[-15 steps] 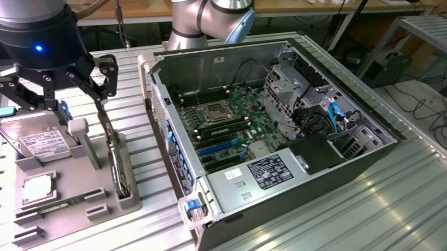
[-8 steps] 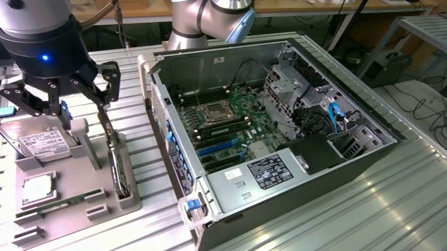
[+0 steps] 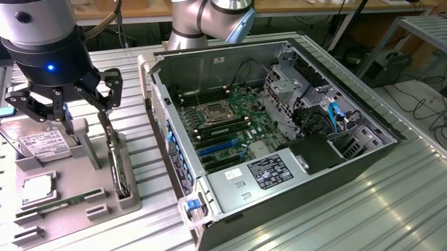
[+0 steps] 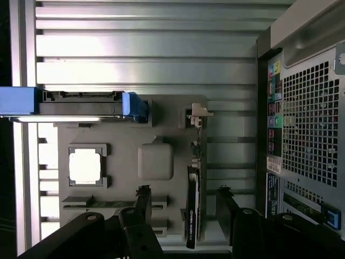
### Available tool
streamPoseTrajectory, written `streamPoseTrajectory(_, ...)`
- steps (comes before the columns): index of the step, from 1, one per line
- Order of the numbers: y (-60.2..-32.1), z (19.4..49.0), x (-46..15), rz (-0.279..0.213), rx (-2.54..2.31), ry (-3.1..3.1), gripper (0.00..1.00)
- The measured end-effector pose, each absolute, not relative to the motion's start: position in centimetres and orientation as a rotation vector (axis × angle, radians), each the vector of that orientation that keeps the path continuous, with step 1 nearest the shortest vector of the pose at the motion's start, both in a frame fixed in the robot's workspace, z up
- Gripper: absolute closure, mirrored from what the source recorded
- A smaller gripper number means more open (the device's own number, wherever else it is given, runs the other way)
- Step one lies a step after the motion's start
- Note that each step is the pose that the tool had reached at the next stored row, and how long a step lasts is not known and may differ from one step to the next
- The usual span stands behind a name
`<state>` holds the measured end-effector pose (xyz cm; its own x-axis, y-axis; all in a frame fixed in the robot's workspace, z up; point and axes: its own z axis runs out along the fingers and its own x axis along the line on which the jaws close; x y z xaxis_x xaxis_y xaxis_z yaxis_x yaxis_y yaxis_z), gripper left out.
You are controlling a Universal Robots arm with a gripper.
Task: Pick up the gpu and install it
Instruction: 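Pick up the gpu and move the gpu toward the slot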
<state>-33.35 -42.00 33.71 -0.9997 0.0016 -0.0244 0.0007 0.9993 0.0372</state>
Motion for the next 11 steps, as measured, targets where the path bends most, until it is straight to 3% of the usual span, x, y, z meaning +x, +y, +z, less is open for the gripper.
streamPoseTrajectory(11, -42.8, 30.8, -33.1, 0.044, 0.002, 3.117, 0.40)
